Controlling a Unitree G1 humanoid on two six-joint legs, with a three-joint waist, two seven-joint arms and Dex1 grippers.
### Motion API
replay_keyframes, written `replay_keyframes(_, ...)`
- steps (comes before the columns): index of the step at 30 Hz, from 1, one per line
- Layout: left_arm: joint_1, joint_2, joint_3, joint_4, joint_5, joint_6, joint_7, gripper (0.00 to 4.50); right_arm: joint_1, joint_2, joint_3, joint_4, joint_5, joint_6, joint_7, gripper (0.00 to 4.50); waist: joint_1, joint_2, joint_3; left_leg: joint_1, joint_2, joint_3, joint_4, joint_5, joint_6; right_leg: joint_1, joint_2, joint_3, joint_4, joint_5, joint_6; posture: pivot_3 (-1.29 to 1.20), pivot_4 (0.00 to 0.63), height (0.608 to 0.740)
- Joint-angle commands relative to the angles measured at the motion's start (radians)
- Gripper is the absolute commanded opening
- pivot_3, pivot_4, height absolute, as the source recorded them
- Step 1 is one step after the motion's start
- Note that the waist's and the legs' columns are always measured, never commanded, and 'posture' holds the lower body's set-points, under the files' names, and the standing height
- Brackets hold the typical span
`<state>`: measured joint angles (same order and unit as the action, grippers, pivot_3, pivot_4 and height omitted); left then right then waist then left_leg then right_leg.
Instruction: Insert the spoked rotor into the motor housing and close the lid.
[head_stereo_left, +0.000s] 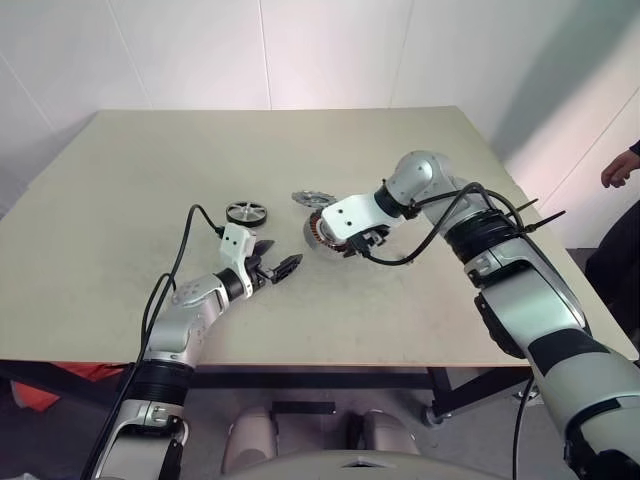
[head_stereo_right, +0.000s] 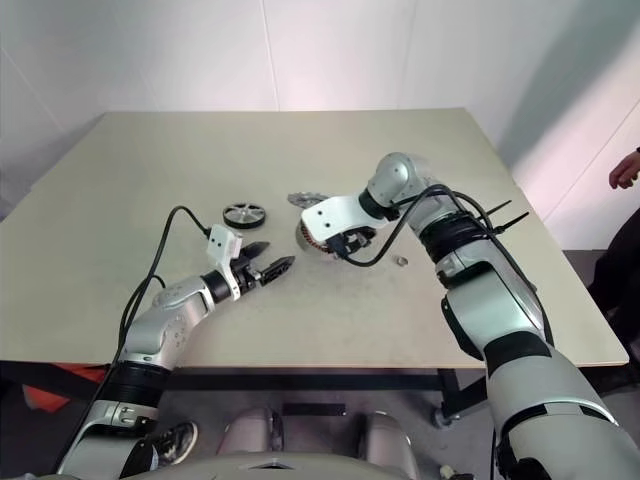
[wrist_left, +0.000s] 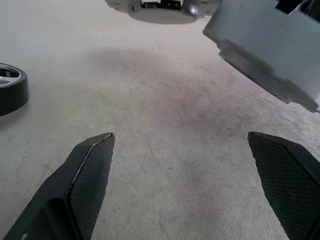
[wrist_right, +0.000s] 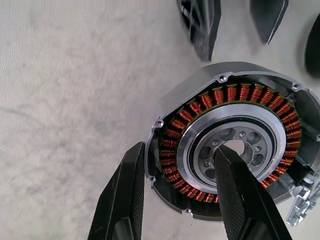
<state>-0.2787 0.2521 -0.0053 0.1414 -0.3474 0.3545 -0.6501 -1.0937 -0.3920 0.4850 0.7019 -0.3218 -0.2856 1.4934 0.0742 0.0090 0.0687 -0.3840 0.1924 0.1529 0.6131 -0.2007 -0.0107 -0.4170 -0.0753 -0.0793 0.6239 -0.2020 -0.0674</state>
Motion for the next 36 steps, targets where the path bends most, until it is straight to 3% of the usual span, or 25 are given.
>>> replay_keyframes(1,0.002,0.020,0.033,-0.046,-0.013,-0.018,-0.003,4.50,0.022,0.012,0.006,-0.068,0.013,0.011,-0.023,1.98,0.000,0.000,0.000,0.000,0.000,0.000,0.000,0.000,0.000,0.000,0.000,0.000,0.000,0.000,0.000,0.00,0.000,0.740)
replay_keyframes(12,0.048,0.135,0.142,-0.070,-0.046,-0.008,-0.023,4.50,0.098,0.030,0.069,-0.092,-0.016,0.021,-0.082,1.98,-0.005,0.000,0.000,0.003,0.000,0.000,0.000,0.000,-0.001,0.002,0.000,0.000,0.000,0.000,0.000,0.00,0.000,0.740)
replay_keyframes(20,0.033,0.140,0.152,-0.051,-0.039,-0.014,-0.023,4.50,0.109,0.043,0.018,-0.218,0.087,0.176,-0.015,4.47,-0.004,0.000,0.000,0.012,0.000,0.000,-0.001,0.000,-0.001,0.012,0.000,0.000,-0.001,0.000,0.000,0.00,0.000,0.740)
replay_keyframes(26,0.006,0.115,0.128,-0.033,-0.036,-0.013,-0.035,4.50,0.101,0.013,-0.098,-0.406,0.230,0.427,-0.005,4.47,0.001,-0.001,0.000,0.014,0.000,0.000,-0.001,0.000,-0.001,0.015,0.000,0.000,-0.001,0.000,0.000,0.00,0.000,0.740)
replay_keyframes(30,-0.016,0.102,0.106,-0.017,-0.031,-0.016,-0.052,4.50,0.144,-0.012,-0.209,-0.450,0.288,0.484,-0.129,4.47,0.006,-0.001,0.000,0.015,0.000,-0.001,-0.001,0.000,-0.001,0.016,0.000,0.001,-0.001,0.000,0.000,0.00,0.000,0.740)
replay_keyframes(33,-0.027,0.081,0.077,-0.018,-0.032,-0.008,-0.068,4.50,0.239,-0.051,-0.328,-0.415,0.302,0.484,-0.301,4.47,0.014,-0.002,-0.001,0.016,0.000,-0.001,-0.001,0.000,-0.001,0.017,0.000,0.001,-0.002,0.000,0.001,0.00,0.000,0.740)
replay_keyframes(36,-0.039,0.071,0.056,-0.011,-0.032,0.001,-0.084,4.50,0.391,-0.125,-0.422,-0.464,0.360,0.635,-0.349,4.47,0.035,-0.003,-0.001,0.016,-0.002,-0.001,-0.001,0.000,-0.001,0.020,0.000,0.001,-0.004,0.000,0.001,0.00,0.000,0.740)
